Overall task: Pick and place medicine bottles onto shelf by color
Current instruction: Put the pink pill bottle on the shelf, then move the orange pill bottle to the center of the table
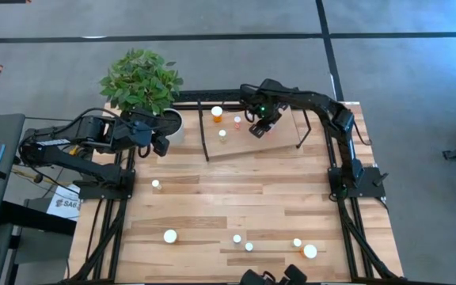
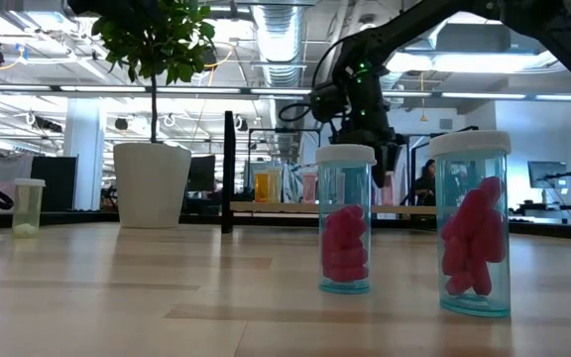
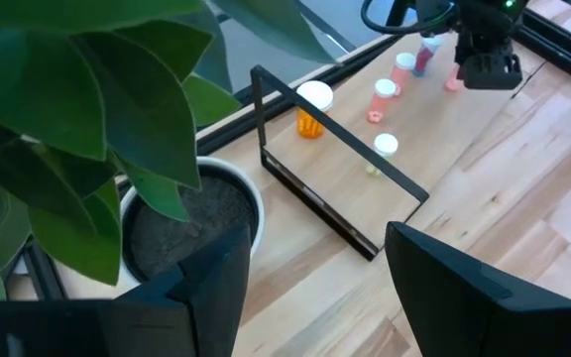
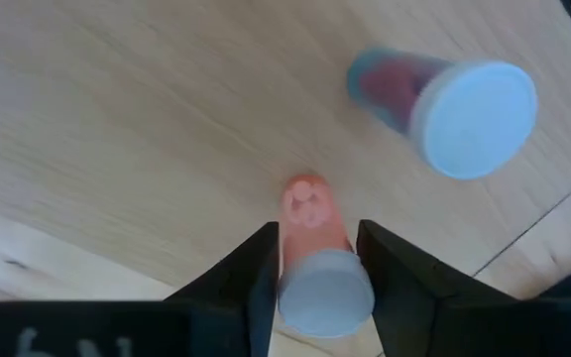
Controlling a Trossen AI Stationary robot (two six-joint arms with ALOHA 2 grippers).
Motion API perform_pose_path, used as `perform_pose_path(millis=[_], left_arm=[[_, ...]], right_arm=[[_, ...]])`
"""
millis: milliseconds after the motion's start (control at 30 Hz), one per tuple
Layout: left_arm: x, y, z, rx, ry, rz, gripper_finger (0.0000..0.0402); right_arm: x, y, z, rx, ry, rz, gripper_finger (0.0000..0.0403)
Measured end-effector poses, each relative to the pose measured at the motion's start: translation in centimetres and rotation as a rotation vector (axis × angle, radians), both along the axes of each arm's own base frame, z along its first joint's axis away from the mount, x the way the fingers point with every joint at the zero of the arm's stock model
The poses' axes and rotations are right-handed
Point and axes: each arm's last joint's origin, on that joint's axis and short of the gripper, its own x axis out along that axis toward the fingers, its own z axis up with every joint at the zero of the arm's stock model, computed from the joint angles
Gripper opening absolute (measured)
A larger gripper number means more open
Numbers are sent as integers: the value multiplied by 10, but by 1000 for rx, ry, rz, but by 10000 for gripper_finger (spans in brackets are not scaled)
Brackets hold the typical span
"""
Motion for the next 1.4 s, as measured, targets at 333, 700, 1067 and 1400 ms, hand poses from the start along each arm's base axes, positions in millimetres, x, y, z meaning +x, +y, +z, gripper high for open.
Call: perform_pose_path(millis=[333, 700, 1067, 1400], left_arm=[[0, 0, 0, -6, -5, 7, 222], [0, 0, 0, -8, -7, 10, 222], [0, 0, 0, -7, -7, 10, 222], [0, 3, 1, 17, 0, 12, 222]], right_arm=[[0, 0, 0, -2, -6, 5, 199], [-3, 2, 1, 23, 31, 9, 247], [1, 15, 32, -15, 103, 84, 250], [-2, 38, 84, -79, -47, 145, 250]])
